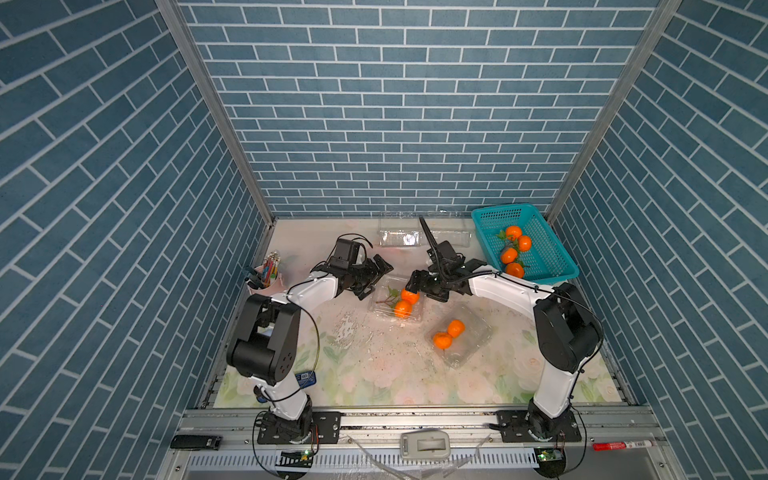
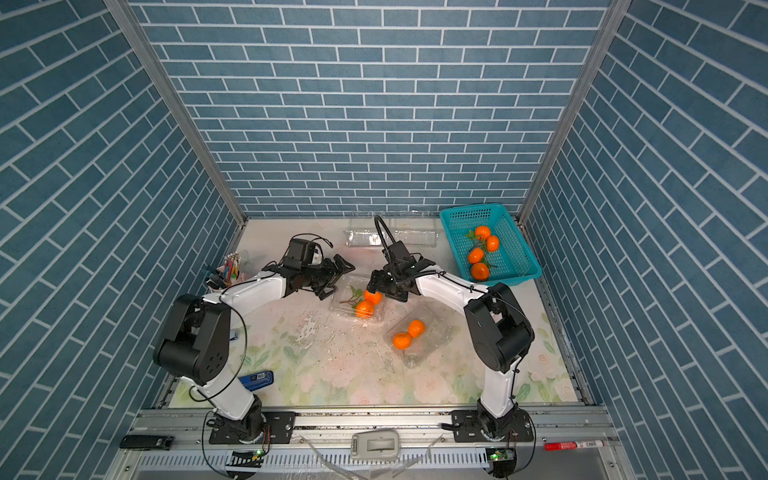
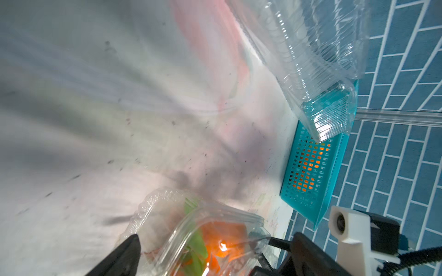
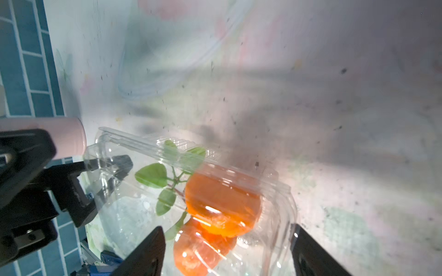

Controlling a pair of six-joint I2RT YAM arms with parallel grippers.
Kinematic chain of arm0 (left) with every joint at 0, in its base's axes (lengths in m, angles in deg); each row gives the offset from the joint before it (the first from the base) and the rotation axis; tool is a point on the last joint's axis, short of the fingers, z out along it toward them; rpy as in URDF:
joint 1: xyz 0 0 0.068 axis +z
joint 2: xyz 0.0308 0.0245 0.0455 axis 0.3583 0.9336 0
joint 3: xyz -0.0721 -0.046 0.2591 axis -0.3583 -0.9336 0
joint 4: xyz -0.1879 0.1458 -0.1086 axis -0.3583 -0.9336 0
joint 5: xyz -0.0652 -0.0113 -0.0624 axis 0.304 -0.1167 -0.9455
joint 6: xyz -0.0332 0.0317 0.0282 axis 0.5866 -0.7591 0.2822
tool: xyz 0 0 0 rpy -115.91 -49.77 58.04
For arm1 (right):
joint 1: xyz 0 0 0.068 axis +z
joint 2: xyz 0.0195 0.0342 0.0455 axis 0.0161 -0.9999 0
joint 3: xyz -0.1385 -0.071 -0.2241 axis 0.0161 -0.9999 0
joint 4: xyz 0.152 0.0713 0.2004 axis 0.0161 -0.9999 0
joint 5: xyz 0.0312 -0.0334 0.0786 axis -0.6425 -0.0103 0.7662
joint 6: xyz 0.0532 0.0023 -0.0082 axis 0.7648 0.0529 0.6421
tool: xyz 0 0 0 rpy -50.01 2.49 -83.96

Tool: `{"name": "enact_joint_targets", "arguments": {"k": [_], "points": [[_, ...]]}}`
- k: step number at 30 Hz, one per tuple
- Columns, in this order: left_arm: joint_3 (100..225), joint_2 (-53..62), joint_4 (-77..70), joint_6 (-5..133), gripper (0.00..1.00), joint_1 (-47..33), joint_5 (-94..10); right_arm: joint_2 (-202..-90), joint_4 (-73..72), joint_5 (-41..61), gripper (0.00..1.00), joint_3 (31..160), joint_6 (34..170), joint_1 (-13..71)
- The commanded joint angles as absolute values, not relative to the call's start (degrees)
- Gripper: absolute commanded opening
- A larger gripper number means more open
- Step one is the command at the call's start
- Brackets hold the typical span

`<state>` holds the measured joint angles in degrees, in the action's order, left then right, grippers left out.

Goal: Take oranges out of containers
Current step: Move the packing box to the center of the board, then adjust the packing box at the center of the board.

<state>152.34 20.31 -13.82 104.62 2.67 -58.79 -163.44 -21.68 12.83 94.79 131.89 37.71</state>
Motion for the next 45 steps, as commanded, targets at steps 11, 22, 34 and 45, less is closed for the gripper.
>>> {"name": "enact_joint_targets", "arguments": {"k": [11, 22, 34, 45], "points": [[167.46, 31.79, -23.99, 96.28, 0.99, 2.53, -58.37, -172.89, -27.57, 15.75, 0.85, 108.13, 124.80, 31.20], [171.68, 27.85, -36.81, 87.45, 0.99, 4.04, -55.23, -161.99, -25.83, 10.86, 0.95, 100.69, 116.80, 28.62], [157.62, 22.96, -19.32, 88.51, 0.99, 4.03, -64.18, -160.05, -3.44, 24.21, 0.97, 86.10, 124.68, 26.59], [156.02, 28.13, -9.90, 91.76, 0.99, 4.21, -69.71, -164.66, 8.07, 28.06, 0.92, 83.93, 132.09, 26.76]]}}
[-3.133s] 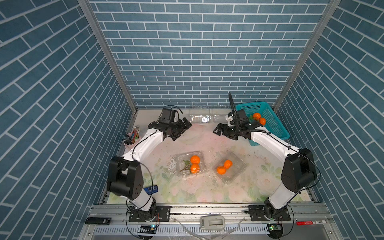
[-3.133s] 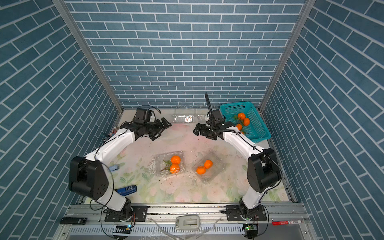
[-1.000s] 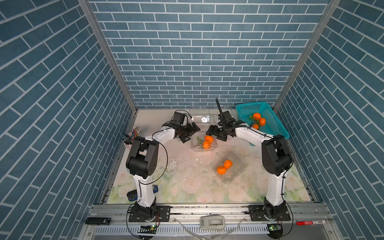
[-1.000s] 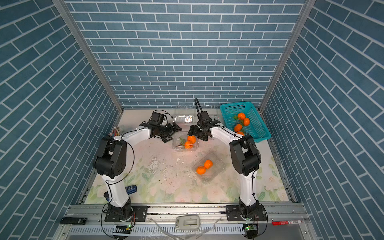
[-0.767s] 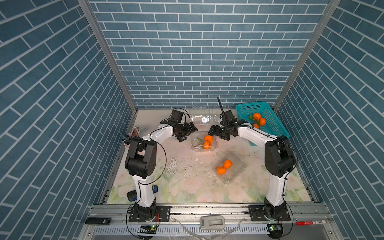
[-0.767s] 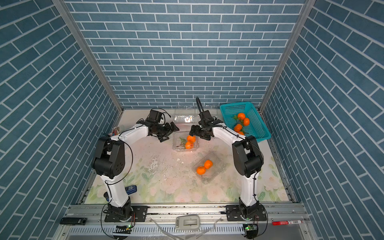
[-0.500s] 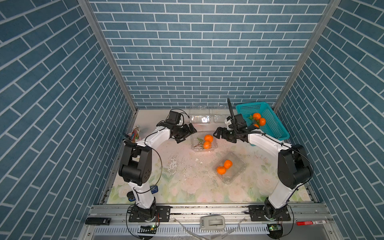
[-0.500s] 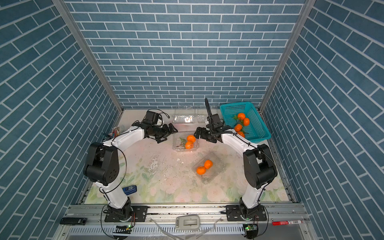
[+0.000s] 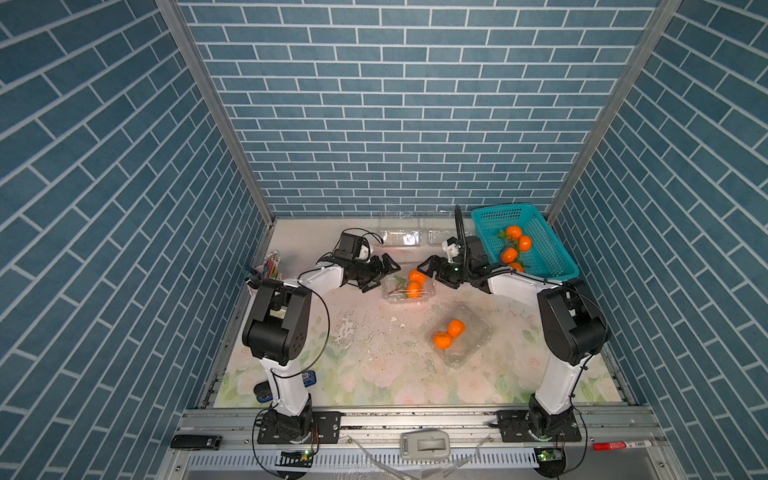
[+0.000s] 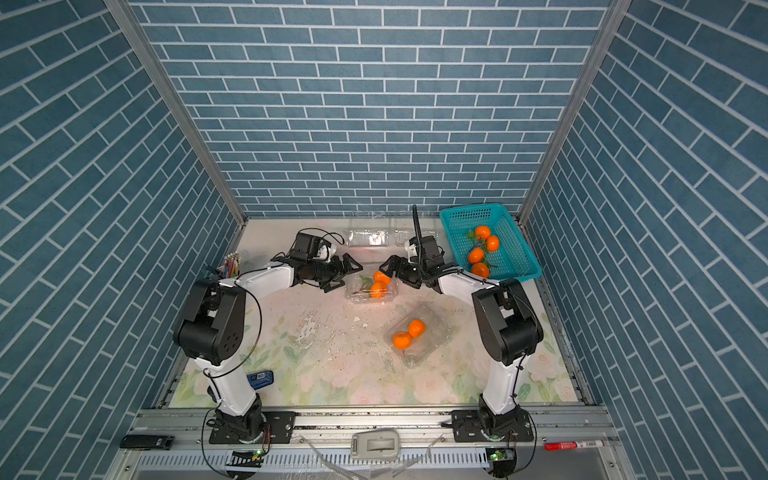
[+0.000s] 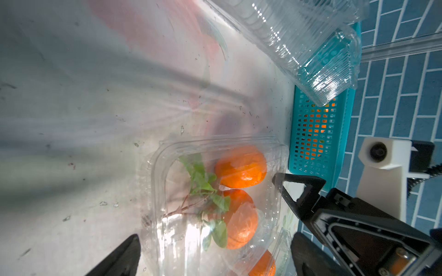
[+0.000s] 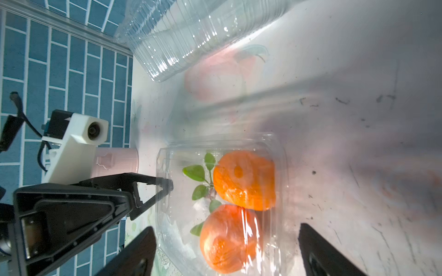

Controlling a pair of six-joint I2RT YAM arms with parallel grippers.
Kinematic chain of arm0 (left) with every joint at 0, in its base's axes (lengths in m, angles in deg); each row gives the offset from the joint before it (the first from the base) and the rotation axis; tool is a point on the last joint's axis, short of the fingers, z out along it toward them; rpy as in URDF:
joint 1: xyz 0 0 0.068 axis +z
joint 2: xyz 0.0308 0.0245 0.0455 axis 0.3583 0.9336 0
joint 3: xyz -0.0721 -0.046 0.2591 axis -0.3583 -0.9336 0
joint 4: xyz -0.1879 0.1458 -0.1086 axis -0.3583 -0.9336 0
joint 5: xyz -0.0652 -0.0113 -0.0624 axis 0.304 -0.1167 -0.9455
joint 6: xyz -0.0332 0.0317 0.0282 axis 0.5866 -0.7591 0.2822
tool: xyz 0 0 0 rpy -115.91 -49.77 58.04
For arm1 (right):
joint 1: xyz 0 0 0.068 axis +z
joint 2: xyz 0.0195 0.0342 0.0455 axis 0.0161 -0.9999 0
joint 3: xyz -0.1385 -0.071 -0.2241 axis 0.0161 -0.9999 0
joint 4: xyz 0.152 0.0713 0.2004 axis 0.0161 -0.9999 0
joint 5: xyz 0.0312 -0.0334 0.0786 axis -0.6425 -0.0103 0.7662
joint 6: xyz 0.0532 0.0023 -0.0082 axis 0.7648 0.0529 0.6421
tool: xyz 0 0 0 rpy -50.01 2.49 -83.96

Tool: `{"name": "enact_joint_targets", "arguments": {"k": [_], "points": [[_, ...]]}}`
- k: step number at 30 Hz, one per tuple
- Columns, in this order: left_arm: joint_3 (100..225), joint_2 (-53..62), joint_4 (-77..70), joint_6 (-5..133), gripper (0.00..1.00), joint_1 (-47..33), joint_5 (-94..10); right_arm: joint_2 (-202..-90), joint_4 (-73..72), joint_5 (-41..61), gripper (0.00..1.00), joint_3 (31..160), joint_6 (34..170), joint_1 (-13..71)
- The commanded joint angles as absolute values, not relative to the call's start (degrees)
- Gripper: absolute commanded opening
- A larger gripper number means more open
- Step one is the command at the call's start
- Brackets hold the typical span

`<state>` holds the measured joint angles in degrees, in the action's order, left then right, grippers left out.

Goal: Take oranges out of containers
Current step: Adjust the packing box at the center of the board.

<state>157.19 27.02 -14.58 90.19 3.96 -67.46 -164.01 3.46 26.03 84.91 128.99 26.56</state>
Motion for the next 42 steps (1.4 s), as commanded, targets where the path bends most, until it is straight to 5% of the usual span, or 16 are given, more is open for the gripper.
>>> {"name": "enact_joint_targets", "arguments": {"k": [1, 42], "points": [[156.08, 28.32, -9.15, 92.34, 0.99, 4.21, -70.32, -164.46, 7.95, 27.99, 0.91, 83.70, 132.09, 26.78], [156.37, 28.69, -10.58, 93.37, 0.99, 4.30, -70.68, -160.30, 13.74, 26.00, 0.86, 78.13, 133.45, 27.59]]}}
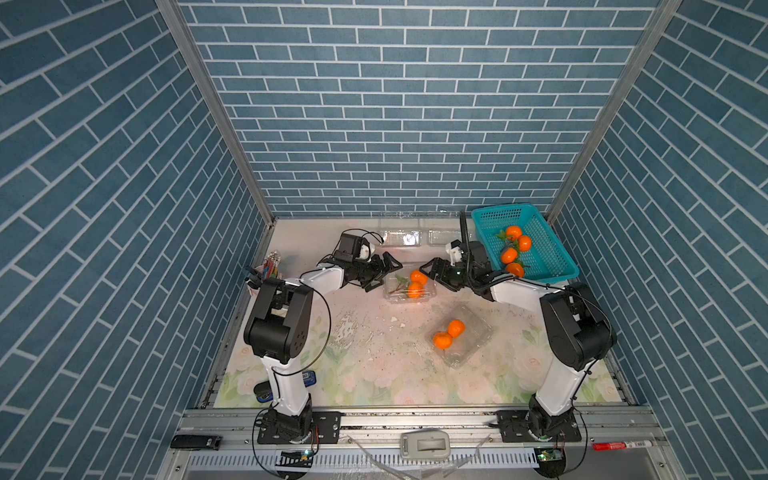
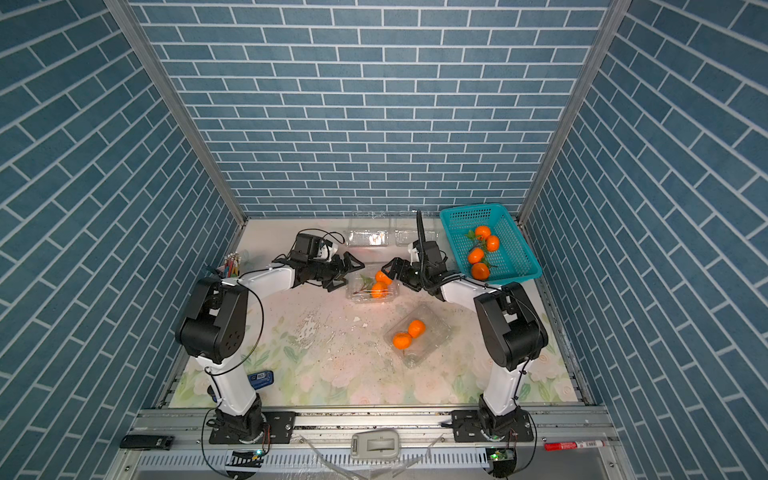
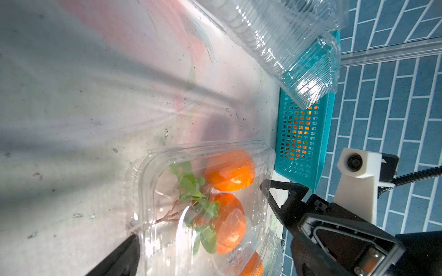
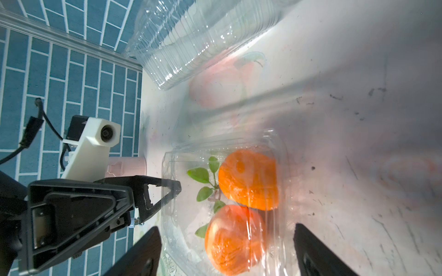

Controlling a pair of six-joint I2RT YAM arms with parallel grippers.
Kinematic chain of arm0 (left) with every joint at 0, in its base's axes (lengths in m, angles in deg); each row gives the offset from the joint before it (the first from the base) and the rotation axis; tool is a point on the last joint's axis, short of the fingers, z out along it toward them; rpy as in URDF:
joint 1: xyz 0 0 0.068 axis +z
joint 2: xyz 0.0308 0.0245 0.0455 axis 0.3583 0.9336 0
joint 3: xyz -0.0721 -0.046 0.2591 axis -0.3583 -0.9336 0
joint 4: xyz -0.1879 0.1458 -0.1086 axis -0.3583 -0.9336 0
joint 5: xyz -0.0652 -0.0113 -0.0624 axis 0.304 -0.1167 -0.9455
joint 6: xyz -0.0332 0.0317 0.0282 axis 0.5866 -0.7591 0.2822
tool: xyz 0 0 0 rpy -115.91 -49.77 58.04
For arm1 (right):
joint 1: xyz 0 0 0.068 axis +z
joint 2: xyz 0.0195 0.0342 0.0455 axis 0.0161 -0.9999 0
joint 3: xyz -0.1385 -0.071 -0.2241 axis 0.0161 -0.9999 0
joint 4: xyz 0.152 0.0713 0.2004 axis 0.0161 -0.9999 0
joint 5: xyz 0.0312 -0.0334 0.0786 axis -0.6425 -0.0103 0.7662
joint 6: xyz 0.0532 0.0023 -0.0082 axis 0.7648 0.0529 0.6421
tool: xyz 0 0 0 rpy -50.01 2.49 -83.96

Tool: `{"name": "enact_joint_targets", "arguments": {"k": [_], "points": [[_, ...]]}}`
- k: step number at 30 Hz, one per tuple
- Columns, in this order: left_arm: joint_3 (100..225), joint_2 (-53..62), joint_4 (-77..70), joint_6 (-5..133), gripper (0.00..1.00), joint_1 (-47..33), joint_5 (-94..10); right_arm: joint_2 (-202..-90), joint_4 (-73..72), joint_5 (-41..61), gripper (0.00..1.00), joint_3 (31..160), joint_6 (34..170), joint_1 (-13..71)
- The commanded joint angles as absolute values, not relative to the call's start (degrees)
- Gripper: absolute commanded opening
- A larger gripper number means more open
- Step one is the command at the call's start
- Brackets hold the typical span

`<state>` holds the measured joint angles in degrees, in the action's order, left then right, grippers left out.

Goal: Take oranges out of containers
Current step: Adjust the packing box at the center of the board.

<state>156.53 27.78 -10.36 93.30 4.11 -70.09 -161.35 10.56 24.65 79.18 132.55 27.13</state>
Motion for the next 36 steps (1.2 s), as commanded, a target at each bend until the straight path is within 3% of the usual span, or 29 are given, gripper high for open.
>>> {"name": "enact_joint_targets", "arguments": {"k": [1, 22, 36], "points": [[156.42, 28.69, -10.59, 93.36, 0.99, 4.30, -70.71, -160.43, 14.20, 26.14, 0.85, 78.10, 133.64, 27.75], [156.33, 29.56, -10.25, 93.81, 0.99, 4.91, -70.94, -159.52, 23.03, 30.53, 0.74, 75.70, 140.67, 28.25], [156.14, 29.77, -9.12, 94.50, 0.99, 5.61, -71.56, -162.25, 27.71, 36.30, 0.52, 75.65, 148.67, 28.33]]}}
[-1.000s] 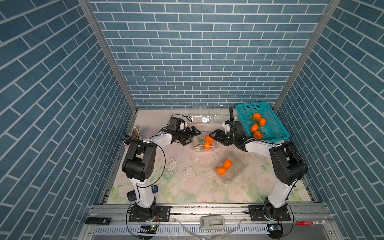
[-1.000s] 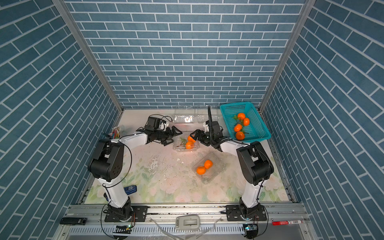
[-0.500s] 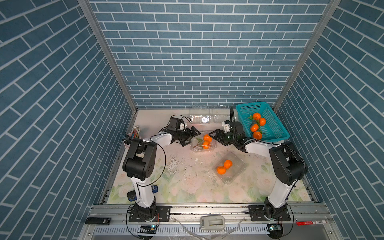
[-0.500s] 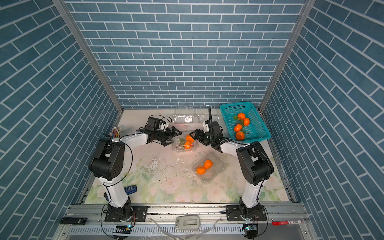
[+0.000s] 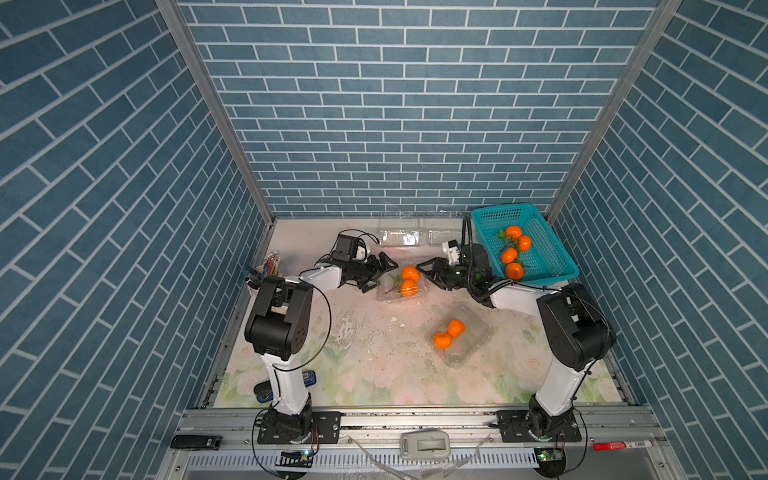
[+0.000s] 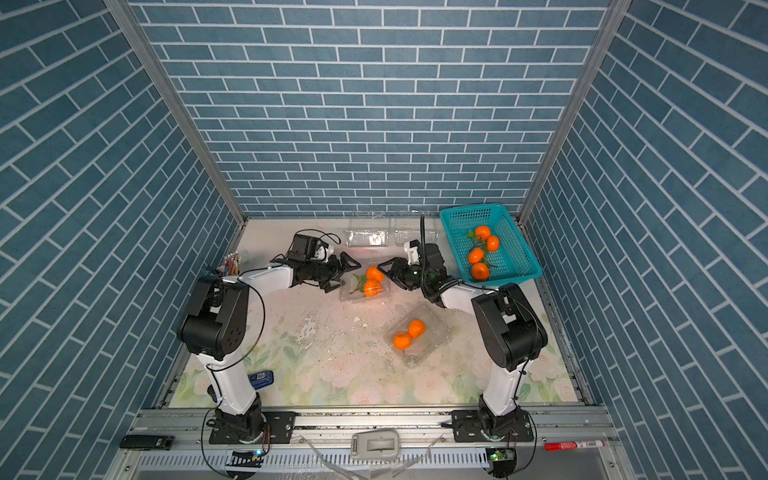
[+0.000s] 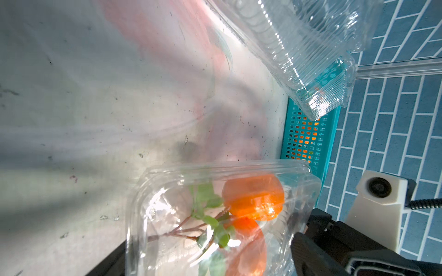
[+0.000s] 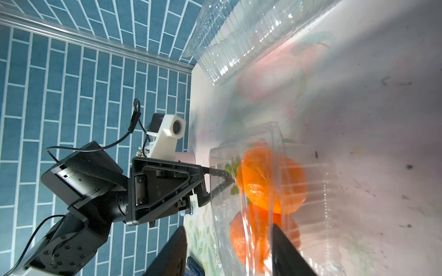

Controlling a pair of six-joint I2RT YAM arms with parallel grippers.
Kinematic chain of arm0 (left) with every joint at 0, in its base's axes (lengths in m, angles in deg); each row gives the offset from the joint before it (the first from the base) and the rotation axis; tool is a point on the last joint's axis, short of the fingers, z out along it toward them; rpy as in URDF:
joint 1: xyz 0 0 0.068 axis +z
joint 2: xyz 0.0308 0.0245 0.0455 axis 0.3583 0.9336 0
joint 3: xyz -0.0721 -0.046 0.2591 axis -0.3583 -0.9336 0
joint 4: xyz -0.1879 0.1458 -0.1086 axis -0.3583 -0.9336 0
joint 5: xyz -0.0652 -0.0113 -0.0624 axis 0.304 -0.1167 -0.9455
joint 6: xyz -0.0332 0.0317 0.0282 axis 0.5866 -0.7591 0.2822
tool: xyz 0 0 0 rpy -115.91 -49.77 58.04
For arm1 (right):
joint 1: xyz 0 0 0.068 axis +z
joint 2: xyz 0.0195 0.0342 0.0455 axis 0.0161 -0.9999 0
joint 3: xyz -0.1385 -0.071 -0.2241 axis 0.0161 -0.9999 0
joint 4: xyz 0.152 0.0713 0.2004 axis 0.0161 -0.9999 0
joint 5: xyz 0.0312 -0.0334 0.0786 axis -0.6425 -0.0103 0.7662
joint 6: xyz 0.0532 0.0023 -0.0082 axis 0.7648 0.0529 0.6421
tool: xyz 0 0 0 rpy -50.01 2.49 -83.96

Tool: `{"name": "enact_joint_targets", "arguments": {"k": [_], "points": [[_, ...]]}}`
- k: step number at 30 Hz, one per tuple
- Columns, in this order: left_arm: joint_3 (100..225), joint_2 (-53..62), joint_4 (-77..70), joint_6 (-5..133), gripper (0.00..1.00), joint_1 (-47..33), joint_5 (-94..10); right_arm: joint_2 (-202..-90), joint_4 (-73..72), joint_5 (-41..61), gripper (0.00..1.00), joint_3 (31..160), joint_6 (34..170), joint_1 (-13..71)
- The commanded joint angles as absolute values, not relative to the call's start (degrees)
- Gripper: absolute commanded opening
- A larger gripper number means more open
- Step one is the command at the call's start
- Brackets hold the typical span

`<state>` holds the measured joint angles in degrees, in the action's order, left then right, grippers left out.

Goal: Take oranges out of containers
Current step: Adjust the packing box at the center of the board.

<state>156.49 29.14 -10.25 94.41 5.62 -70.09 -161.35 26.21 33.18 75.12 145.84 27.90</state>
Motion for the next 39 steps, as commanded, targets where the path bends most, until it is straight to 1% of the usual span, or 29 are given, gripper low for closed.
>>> {"name": "enact_joint_targets", "arguments": {"k": [1, 5, 10, 15, 22, 31, 34, 39], "points": [[156.15, 29.83, -9.09, 94.47, 0.99, 5.69, -71.56, -162.40, 27.62, 36.79, 0.50, 75.80, 148.93, 28.43], [156.15, 29.83, -8.84, 94.66, 0.99, 5.79, -71.73, -162.80, 25.82, 37.13, 0.45, 75.92, 148.41, 28.87], [156.07, 29.74, -8.35, 94.82, 0.99, 5.79, -72.03, -163.87, 25.92, 36.84, 0.44, 75.66, 149.14, 29.61], [155.98, 29.90, -7.77, 95.18, 0.99, 5.79, -72.39, -165.60, 29.28, 36.97, 0.42, 75.97, 151.76, 30.74], [156.06, 30.01, -7.73, 95.38, 0.99, 5.79, -72.62, -168.14, 37.11, 37.00, 0.35, 75.01, 157.94, 31.43], [155.97, 30.44, -6.99, 96.14, 0.99, 5.79, -73.40, -168.30, 39.58, 34.81, 0.30, 73.80, 160.85, 31.71], [156.45, 30.38, -7.59, 95.97, 0.99, 5.96, -73.57, -167.56, 39.65, 33.96, 0.27, 73.08, 161.29, 31.60], [156.86, 29.40, -10.25, 95.13, 0.99, 8.02, -72.52, -166.45, 39.60, 31.11, 0.18, 71.30, 163.40, 31.25]]}}
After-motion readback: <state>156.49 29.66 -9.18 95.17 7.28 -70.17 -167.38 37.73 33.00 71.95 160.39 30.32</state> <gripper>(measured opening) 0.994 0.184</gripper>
